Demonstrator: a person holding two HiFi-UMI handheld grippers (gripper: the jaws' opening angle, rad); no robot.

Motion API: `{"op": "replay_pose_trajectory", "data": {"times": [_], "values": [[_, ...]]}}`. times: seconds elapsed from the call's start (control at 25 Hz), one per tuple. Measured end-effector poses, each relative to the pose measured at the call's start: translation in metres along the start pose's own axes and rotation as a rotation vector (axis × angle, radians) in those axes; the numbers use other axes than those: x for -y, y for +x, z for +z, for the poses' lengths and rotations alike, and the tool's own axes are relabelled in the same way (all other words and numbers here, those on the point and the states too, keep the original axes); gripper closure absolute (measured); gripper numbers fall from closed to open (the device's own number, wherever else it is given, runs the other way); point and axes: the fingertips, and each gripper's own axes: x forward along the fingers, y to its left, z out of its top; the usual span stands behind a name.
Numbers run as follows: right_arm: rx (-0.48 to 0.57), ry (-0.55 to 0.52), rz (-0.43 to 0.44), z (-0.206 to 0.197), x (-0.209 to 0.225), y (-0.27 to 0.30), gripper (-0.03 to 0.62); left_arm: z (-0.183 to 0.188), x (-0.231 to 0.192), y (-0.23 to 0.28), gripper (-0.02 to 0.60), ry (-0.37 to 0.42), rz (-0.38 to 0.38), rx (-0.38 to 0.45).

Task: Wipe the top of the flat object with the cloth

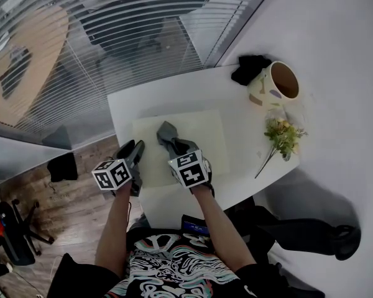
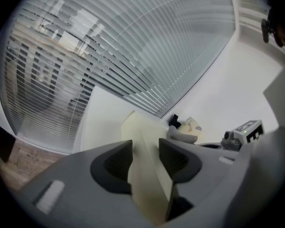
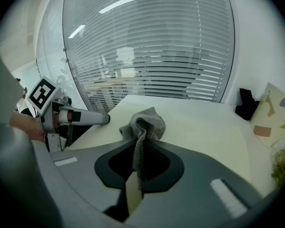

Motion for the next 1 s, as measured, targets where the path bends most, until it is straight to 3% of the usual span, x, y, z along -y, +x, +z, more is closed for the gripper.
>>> {"op": "replay_pose_trajectory", "data": {"times": [1.0], "values": [[0.007, 0.103, -0.072, -0.016, 0.047, -0.019, 0.582, 0.001, 0.0, -0.004, 0.357, 0.002, 0.001, 0.005]]}}
